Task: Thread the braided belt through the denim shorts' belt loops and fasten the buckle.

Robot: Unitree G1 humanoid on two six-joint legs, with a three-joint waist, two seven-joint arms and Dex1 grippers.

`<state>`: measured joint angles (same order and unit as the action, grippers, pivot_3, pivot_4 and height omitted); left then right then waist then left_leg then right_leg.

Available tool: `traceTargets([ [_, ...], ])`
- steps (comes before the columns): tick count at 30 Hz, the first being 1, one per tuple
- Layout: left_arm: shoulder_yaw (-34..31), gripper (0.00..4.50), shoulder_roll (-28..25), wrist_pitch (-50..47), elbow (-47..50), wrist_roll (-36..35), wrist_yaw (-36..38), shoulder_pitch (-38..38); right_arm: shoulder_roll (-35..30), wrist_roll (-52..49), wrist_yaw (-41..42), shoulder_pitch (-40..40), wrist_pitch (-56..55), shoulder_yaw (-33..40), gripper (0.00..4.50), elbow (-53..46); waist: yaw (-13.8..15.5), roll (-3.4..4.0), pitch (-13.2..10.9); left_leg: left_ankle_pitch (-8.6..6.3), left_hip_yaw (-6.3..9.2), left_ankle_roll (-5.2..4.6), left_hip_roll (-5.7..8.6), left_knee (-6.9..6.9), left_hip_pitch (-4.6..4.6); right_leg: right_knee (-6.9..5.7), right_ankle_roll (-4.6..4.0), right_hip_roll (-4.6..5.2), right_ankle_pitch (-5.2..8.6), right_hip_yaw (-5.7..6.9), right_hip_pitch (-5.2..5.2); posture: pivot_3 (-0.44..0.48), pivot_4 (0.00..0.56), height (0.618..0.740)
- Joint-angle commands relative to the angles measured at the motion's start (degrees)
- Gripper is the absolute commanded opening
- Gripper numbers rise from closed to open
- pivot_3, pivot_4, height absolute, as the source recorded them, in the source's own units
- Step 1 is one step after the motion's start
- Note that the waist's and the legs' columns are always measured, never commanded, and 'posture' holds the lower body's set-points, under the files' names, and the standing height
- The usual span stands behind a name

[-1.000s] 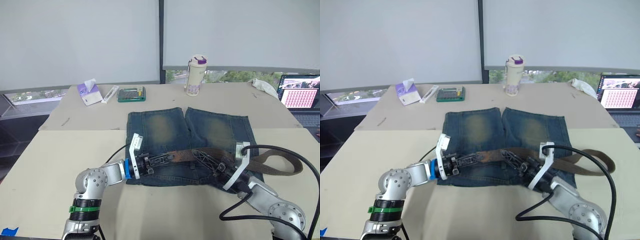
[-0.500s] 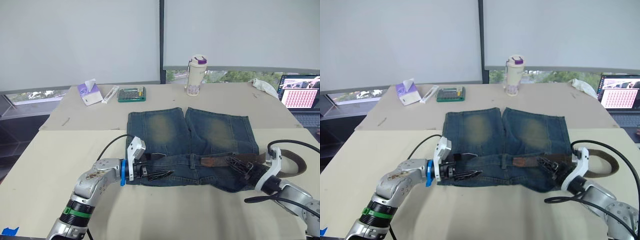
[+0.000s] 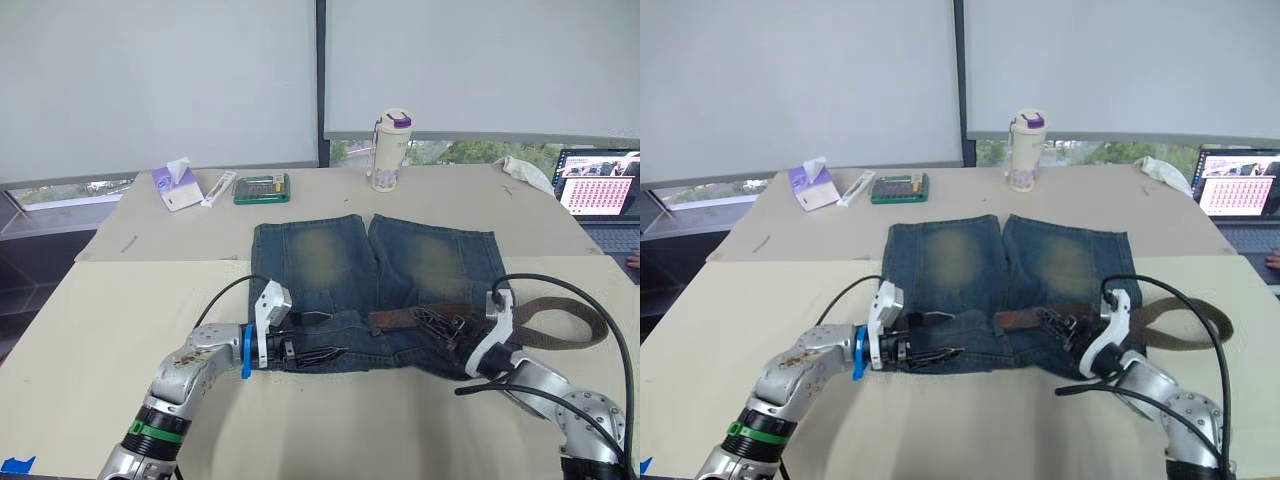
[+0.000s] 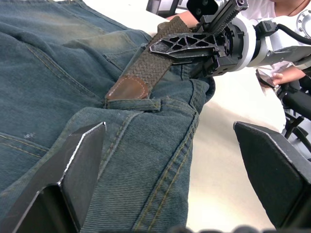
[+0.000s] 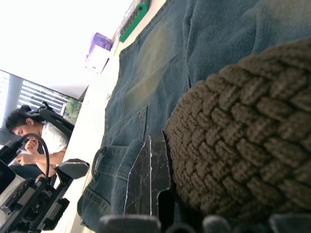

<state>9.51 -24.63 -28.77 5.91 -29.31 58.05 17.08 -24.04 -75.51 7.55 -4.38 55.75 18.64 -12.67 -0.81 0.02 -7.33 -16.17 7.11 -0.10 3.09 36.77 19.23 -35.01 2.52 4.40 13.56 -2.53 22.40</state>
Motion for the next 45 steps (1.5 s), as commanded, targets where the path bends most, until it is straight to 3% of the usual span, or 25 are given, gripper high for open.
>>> traceTargets([
  [1,-1.3,4.47,0.2,0.6,0.8,-0.4,-0.4,0.2,1.9,-0.3,-0.5,-1.2,0.8,-2.7,0.00,-1.7,-0.3,0.01,0.0,0.00,0.00,0.00,-0.02,0.00,-0.01,0.00,0.00,-0.02,0.00,0.00,0.00,0.000,0.150,0.740],
  [12,-1.7,4.47,0.9,1.0,-1.4,0.0,-1.2,0.6,6.7,-8.1,-2.1,-2.0,-0.7,-0.6,0.00,-2.0,-0.5,0.02,0.0,0.00,0.04,-0.01,-0.04,-0.08,-0.02,-0.02,-0.01,-0.06,0.00,0.01,0.06,0.000,0.150,0.740],
  [17,-2.0,4.47,1.3,1.5,-3.2,0.5,-1.5,1.1,3.9,-8.3,-3.0,-1.1,0.5,-1.6,0.00,-2.1,-0.2,0.02,0.0,0.00,0.04,-0.01,0.01,-0.07,-0.02,-0.01,0.00,-0.02,0.00,0.01,0.06,0.000,0.150,0.740],
  [24,-1.7,4.47,0.8,1.6,-2.5,0.2,-0.4,0.8,-5.8,-1.8,1.3,1.3,3.6,-2.9,0.00,-0.8,0.0,0.01,0.0,0.00,0.02,-0.01,0.04,-0.06,0.01,0.02,0.01,-0.02,0.01,0.04,0.04,0.000,0.150,0.740],
  [31,-0.6,4.47,0.6,2.5,-1.8,1.2,0.7,0.6,-9.6,-1.9,3.2,-1.0,5.8,-2.1,0.00,1.0,0.0,-0.01,0.0,0.00,-0.02,-0.01,0.05,-0.05,0.01,0.02,0.02,-0.02,0.01,0.05,0.01,0.000,0.150,0.740],
  [45,-0.2,4.47,3.0,3.3,-2.2,1.5,-0.8,-0.4,-1.6,-2.9,-2.7,-6.1,6.0,-5.6,0.00,0.2,0.0,-0.01,0.0,0.00,0.05,-0.01,0.02,-0.04,0.03,0.01,0.01,0.00,0.01,0.05,0.03,0.000,0.150,0.740],
])
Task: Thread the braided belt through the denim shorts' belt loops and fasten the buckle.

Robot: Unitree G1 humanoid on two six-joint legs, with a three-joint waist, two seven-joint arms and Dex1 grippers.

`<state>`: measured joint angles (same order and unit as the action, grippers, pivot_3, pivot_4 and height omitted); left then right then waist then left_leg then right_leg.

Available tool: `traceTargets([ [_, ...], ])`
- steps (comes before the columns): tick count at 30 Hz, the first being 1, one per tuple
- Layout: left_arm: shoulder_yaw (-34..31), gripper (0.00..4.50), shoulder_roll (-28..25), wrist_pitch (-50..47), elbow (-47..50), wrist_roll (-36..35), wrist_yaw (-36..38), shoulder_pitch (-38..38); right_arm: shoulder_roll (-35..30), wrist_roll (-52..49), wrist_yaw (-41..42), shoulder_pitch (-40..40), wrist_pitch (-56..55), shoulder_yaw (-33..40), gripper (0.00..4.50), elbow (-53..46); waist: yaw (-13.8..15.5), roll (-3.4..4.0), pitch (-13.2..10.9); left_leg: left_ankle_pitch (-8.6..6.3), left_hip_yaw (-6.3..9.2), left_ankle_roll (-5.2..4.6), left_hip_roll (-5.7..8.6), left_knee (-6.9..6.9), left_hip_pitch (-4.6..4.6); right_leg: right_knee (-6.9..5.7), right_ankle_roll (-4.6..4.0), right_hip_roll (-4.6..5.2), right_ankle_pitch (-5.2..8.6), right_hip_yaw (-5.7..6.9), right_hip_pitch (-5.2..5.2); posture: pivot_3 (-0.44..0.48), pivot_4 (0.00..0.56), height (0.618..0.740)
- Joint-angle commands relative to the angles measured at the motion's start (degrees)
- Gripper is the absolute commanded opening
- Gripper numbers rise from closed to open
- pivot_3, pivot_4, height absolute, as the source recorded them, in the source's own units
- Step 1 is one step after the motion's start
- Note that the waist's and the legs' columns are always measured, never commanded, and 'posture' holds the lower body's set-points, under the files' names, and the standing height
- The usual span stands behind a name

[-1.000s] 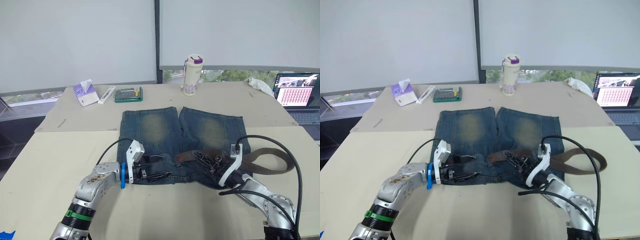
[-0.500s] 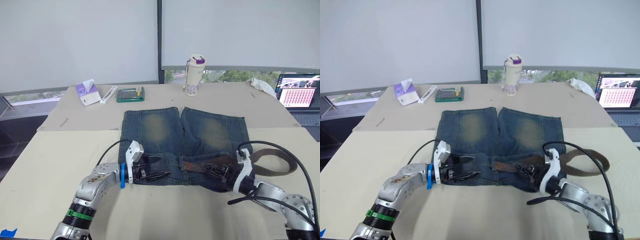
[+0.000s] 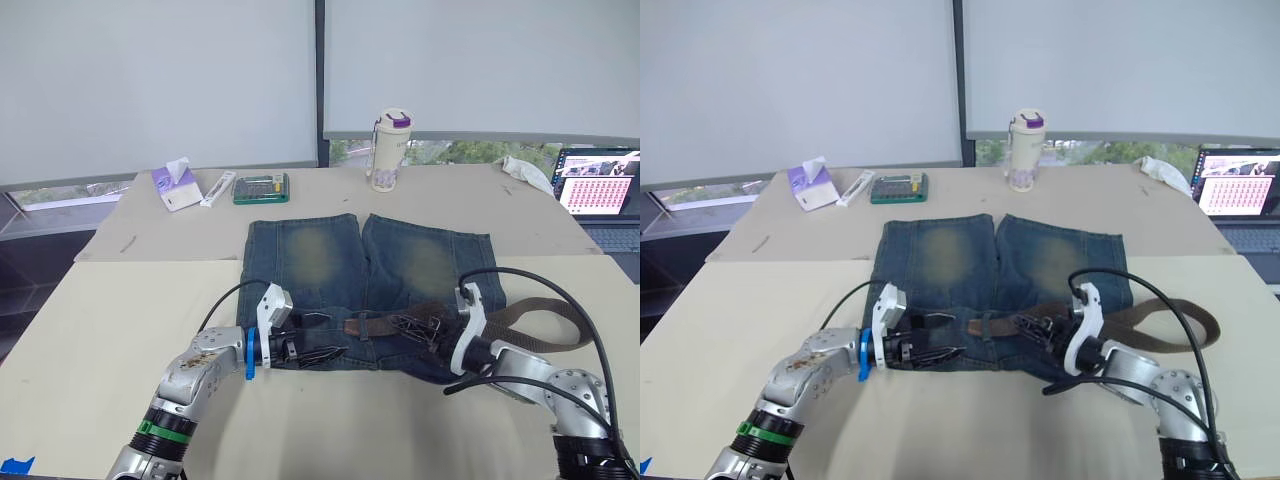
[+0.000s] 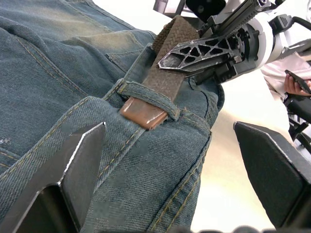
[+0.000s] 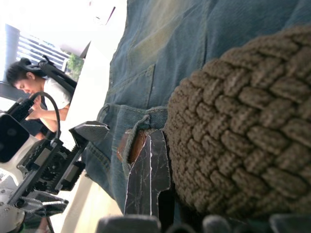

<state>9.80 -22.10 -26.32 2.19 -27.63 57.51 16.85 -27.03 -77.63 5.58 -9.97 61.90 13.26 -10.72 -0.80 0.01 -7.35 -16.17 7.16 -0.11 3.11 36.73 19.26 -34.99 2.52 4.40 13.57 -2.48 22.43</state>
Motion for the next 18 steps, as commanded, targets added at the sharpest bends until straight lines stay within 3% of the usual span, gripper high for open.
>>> traceTargets([
  [1,-0.7,4.47,0.6,0.7,1.5,-0.3,-0.4,-0.2,2.1,-1.1,-0.9,-0.4,-0.3,-0.3,0.00,-1.9,0.0,0.00,0.0,0.00,0.00,0.00,0.00,0.00,0.00,0.00,0.00,-0.01,0.00,0.00,0.00,0.000,0.150,0.740],
  [9,-3.6,4.47,2.4,-3.1,0.1,-2.5,-3.6,0.9,11.9,-3.3,2.0,2.7,-6.1,0.9,0.00,-3.9,-0.1,0.03,0.0,0.00,0.03,0.00,-0.02,0.00,-0.01,-0.02,0.00,-0.02,0.00,0.00,0.03,0.000,0.150,0.740],
  [18,-11.2,4.47,7.1,-17.1,-3.7,-12.2,-10.1,5.0,13.0,-5.0,5.3,4.3,-7.8,1.7,0.00,-4.8,-0.2,0.03,0.0,0.00,0.05,0.00,0.01,0.00,-0.03,-0.05,0.01,-0.05,0.00,0.04,0.05,0.000,0.150,0.740],
])
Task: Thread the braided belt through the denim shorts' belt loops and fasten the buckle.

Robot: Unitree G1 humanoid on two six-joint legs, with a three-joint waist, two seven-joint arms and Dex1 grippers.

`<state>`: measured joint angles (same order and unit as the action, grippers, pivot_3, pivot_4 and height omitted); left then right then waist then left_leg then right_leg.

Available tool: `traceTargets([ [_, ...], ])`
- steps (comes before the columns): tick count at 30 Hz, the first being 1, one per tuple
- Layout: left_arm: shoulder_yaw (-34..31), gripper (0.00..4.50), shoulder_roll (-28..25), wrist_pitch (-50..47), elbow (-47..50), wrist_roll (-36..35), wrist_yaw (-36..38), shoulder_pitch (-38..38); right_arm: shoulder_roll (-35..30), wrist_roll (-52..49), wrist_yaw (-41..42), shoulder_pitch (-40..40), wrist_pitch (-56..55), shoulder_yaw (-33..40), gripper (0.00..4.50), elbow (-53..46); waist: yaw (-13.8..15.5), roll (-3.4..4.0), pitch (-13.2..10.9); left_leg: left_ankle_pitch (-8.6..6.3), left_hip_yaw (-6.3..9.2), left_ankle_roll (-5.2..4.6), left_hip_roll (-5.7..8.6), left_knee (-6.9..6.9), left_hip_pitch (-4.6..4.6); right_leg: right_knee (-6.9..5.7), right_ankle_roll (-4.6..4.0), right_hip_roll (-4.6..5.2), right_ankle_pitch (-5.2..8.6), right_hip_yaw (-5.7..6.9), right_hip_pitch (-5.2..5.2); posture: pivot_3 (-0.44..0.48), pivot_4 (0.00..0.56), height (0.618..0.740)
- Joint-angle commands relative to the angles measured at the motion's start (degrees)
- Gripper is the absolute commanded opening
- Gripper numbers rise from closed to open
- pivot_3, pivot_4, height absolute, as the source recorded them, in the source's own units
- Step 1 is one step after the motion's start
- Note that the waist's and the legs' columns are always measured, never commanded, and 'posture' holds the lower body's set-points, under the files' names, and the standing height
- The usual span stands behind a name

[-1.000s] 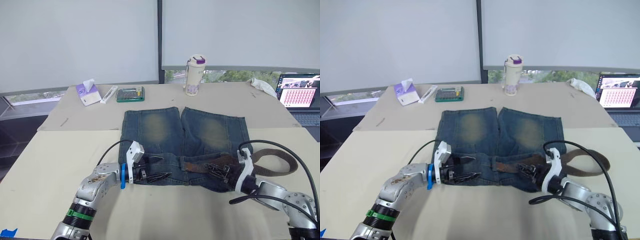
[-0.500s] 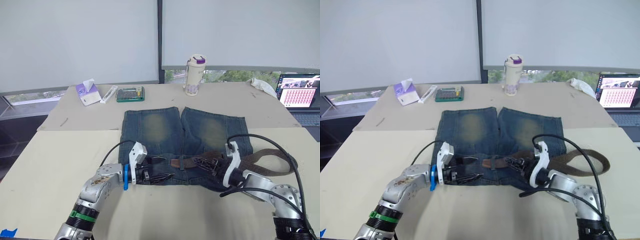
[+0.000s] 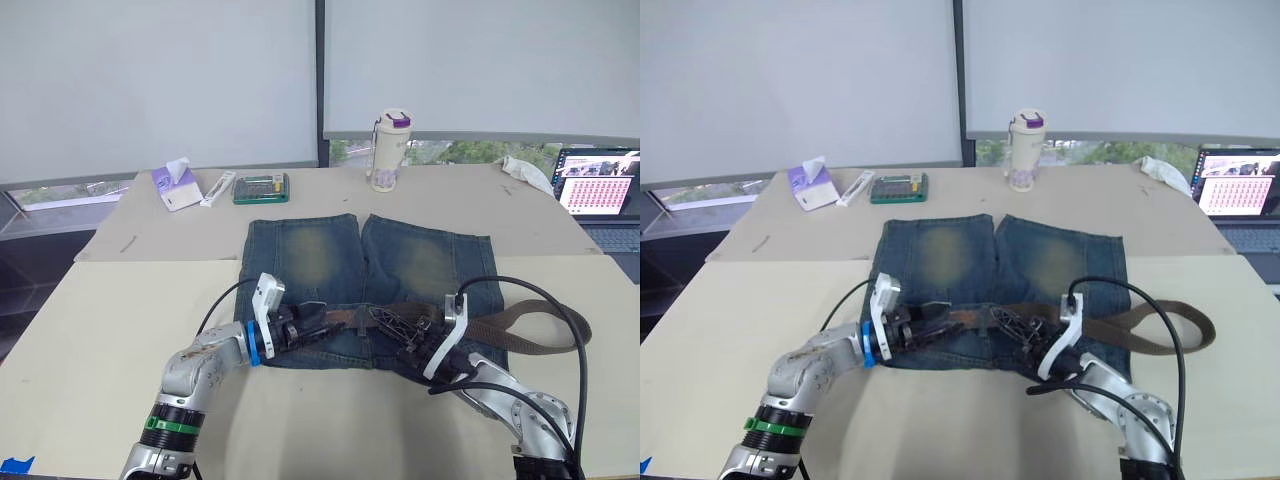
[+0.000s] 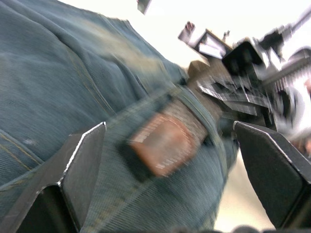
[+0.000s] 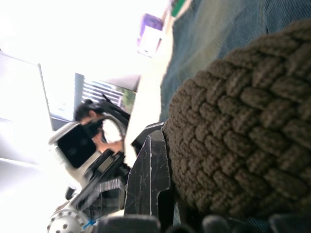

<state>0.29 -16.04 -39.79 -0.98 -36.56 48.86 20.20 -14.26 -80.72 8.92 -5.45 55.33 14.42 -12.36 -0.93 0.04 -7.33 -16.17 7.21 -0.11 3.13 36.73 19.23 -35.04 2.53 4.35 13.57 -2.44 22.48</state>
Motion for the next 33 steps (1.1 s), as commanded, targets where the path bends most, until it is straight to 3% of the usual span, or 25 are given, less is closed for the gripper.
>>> traceTargets([
  [1,-1.5,4.47,1.3,-4.7,-0.8,-3.5,-1.6,1.8,0.1,-1.6,2.1,-0.2,-1.4,0.3,0.00,-3.3,-0.1,0.00,0.0,0.00,0.00,0.00,0.00,0.00,0.00,0.00,0.00,0.00,0.00,0.00,0.01,0.000,0.150,0.740],
  [6,0.1,4.47,1.8,-7.9,0.5,-4.7,0.1,2.0,0.1,0.0,2.2,-0.4,-2.0,-0.2,0.00,-3.3,-0.1,0.00,0.0,0.00,0.00,0.01,0.02,0.00,0.00,0.00,-0.01,-0.01,0.00,0.00,0.01,0.000,0.150,0.740],
  [7,0.1,3.93,2.0,-8.4,0.9,-5.1,0.2,2.1,0.1,0.4,2.2,-0.4,-2.2,-0.3,0.00,-3.3,-0.1,0.00,0.0,0.00,0.00,0.01,0.02,0.00,0.00,0.00,-0.01,-0.01,0.00,0.00,0.01,0.000,0.150,0.740],
  [19,-1.0,0.06,1.5,-8.9,2.2,-6.2,-0.2,1.2,-0.8,3.5,3.4,0.3,-4.1,0.2,0.00,-3.9,0.0,0.00,0.0,0.01,0.00,0.02,0.02,0.00,0.02,0.01,-0.01,0.02,-0.01,-0.01,0.03,0.000,0.150,0.740],
  [20,-1.1,0.00,1.1,-8.6,2.2,-5.8,-0.3,1.0,-1.8,3.4,4.4,0.8,-3.7,0.5,0.81,-4.6,0.0,0.00,0.0,0.01,0.00,0.02,0.02,0.00,0.02,0.01,-0.01,0.02,-0.01,-0.01,0.03,0.000,0.150,0.740],
  [22,-1.3,0.00,0.3,-7.8,2.0,-4.9,-0.5,0.8,-5.5,3.6,8.0,2.4,-2.4,0.7,1.42,-7.1,0.2,0.01,0.0,0.01,-0.01,0.02,0.03,0.00,0.03,0.02,-0.01,0.04,-0.01,-0.02,0.03,0.000,0.150,0.740],
  [27,-2.3,0.00,-3.2,-6.4,2.8,-4.1,0.6,-0.6,-22.6,8.0,21.7,8.8,-1.7,5.1,3.11,-11.9,0.2,-0.05,0.0,0.01,-0.05,0.01,0.08,0.03,0.04,0.08,0.05,0.06,0.03,0.00,-0.03,0.000,0.150,0.740],
  [28,-2.3,0.00,-4.2,-5.9,2.9,-3.6,1.0,-1.0,-25.8,9.0,24.5,9.8,-2.3,7.1,3.47,-11.2,0.2,-0.08,-0.1,0.01,-0.07,0.01,0.09,0.03,0.04,0.09,0.40,0.05,0.24,0.00,-0.06,0.000,0.150,0.740],
  [33,-2.4,0.00,-7.3,-3.7,2.4,-2.3,1.9,-2.0,-34.7,17.5,30.6,12.5,-5.3,11.3,3.47,-6.9,0.1,-0.30,-0.2,0.00,-0.23,0.01,0.02,0.01,0.04,0.07,0.49,0.01,0.31,0.01,-0.14,0.000,0.150,0.740],
])
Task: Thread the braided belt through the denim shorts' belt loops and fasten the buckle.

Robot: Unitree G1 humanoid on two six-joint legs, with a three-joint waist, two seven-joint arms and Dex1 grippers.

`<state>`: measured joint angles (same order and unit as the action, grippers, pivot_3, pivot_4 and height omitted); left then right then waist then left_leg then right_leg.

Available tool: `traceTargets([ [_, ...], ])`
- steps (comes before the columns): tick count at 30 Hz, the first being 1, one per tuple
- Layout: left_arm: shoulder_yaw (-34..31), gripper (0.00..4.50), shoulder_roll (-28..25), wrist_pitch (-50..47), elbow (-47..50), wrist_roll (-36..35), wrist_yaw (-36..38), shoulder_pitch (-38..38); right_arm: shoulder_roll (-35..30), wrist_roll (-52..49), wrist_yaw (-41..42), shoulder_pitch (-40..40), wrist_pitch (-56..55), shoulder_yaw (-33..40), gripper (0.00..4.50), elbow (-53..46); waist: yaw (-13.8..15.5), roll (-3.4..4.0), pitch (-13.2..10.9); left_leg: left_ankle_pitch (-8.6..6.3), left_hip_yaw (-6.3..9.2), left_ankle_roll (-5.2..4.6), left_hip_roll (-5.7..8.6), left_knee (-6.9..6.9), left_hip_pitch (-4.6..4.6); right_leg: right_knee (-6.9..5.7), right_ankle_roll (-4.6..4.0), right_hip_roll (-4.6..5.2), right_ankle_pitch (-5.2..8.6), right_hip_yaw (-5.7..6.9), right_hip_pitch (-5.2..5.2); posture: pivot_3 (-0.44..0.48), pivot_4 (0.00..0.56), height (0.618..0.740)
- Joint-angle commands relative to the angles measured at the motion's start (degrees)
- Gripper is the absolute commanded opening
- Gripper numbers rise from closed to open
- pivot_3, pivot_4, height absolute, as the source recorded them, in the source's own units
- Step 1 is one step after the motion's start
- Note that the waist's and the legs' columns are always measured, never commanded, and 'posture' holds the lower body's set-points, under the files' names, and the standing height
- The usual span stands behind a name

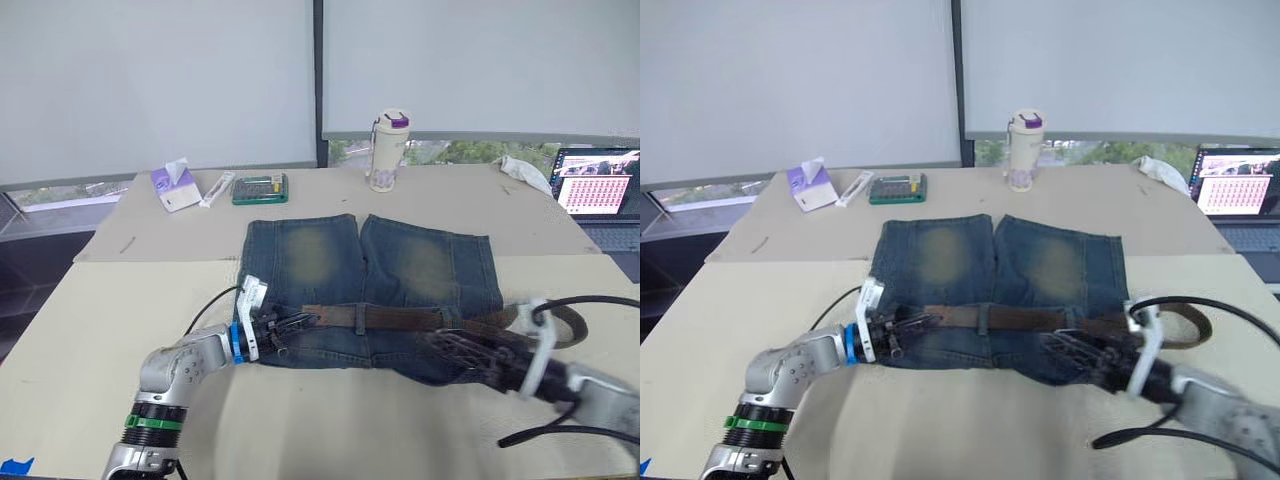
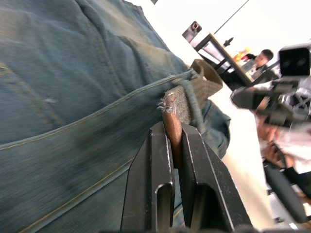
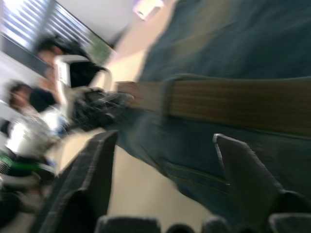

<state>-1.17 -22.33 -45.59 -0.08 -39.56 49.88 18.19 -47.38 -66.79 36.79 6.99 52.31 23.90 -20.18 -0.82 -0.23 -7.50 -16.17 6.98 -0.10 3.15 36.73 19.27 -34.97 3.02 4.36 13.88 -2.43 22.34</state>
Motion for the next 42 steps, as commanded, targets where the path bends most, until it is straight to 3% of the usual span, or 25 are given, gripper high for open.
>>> traceTargets([
  [1,-0.9,0.00,-1.4,2.5,1.2,0.9,1.0,-0.1,-2.9,6.4,3.0,0.1,-3.0,1.3,3.47,2.0,0.1,-0.06,0.0,0.00,-0.01,0.00,-0.01,0.00,0.00,0.00,0.00,-0.01,0.00,0.00,0.00,0.000,0.150,0.740],
  [8,1.0,0.00,-1.0,3.8,1.2,2.3,1.5,0.0,-7.3,25.3,3.0,-0.3,-7.4,-9.5,3.47,6.5,0.3,-0.10,-0.1,0.01,0.06,0.01,0.00,0.02,0.00,0.02,-0.03,0.10,-0.02,-0.02,0.02,0.000,0.150,0.740],
  [12,1.5,0.00,-0.5,3.9,1.8,2.3,1.4,-0.1,-7.2,30.9,3.7,-0.2,-9.2,-12.5,3.47,7.3,0.4,-0.16,-0.1,0.01,0.14,0.02,0.00,0.02,0.00,0.01,-0.02,0.12,-0.02,-0.05,-0.02,0.000,0.150,0.740],
  [23,3.2,0.00,2.5,6.5,-0.4,4.5,1.0,2.5,-1.2,46.9,-2.8,0.6,-19.0,-17.5,0.03,10.4,0.1,-0.57,0.2,0.01,0.19,0.05,-0.07,0.01,-0.03,0.01,-0.01,0.05,-0.01,-0.03,-0.13,0.000,0.150,0.740],
  [31,3.7,0.00,4.9,8.2,-1.9,6.0,1.0,5.1,3.3,49.8,-12.1,-1.5,-19.9,-8.2,0.03,20.0,1.5,-0.74,0.4,0.04,0.19,0.10,0.08,0.17,-0.18,0.06,-0.09,0.18,-0.10,-0.06,-0.21,0.000,0.150,0.740],
  [33,3.8,0.00,5.5,8.4,-2.5,6.2,0.8,5.9,2.5,50.2,-12.4,-0.6,-18.5,-7.4,0.03,20.8,2.1,-0.71,0.4,0.04,0.21,0.09,0.16,0.18,-0.12,0.08,-0.43,0.25,-0.30,-0.03,-0.19,0.000,0.150,0.740],
  [42,4.0,0.00,5.3,8.4,-2.1,6.6,1.1,5.3,1.2,47.8,-10.4,9.2,-12.1,3.0,0.03,16.8,4.4,-0.63,0.5,0.04,0.20,0.08,0.33,0.18,0.03,0.19,-0.33,0.29,-0.23,0.07,-0.22,0.000,0.150,0.740],
])
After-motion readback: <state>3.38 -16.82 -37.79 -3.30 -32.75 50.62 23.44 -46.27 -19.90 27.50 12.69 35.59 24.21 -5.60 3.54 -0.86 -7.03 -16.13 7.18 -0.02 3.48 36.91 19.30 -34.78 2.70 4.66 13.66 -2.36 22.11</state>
